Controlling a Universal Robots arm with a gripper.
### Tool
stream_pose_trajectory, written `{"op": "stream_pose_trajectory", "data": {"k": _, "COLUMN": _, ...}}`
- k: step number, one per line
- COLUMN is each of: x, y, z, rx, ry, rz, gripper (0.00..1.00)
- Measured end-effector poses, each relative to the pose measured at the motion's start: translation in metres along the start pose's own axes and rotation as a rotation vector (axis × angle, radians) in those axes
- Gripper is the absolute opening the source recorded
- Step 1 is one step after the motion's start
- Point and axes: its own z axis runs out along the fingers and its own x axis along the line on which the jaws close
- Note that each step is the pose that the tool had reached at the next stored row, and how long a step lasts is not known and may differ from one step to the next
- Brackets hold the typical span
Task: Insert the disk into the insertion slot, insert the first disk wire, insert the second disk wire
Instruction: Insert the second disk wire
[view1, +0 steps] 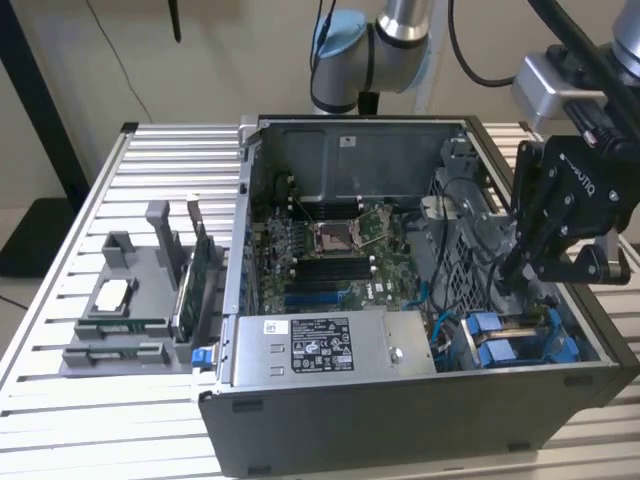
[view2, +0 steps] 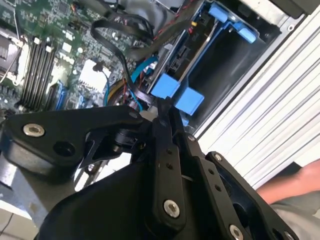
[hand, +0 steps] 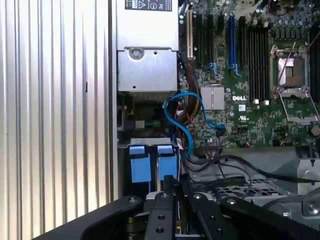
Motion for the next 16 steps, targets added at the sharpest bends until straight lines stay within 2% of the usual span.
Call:
{"op": "stream_pose_trajectory", "data": {"k": 10, "x": 0.0016, "y": -0.0012, "z": 0.0177, "rx": -0.0005, "ry": 0.0005, "rz": -0.006, "gripper": 0.16}}
{"op": "stream_pose_trajectory", "data": {"k": 16, "x": 0.0017, "y": -0.0013, "z": 0.0191, "rx": -0.0007, "ry": 0.0007, "rz": -0.008, "gripper": 0.16}}
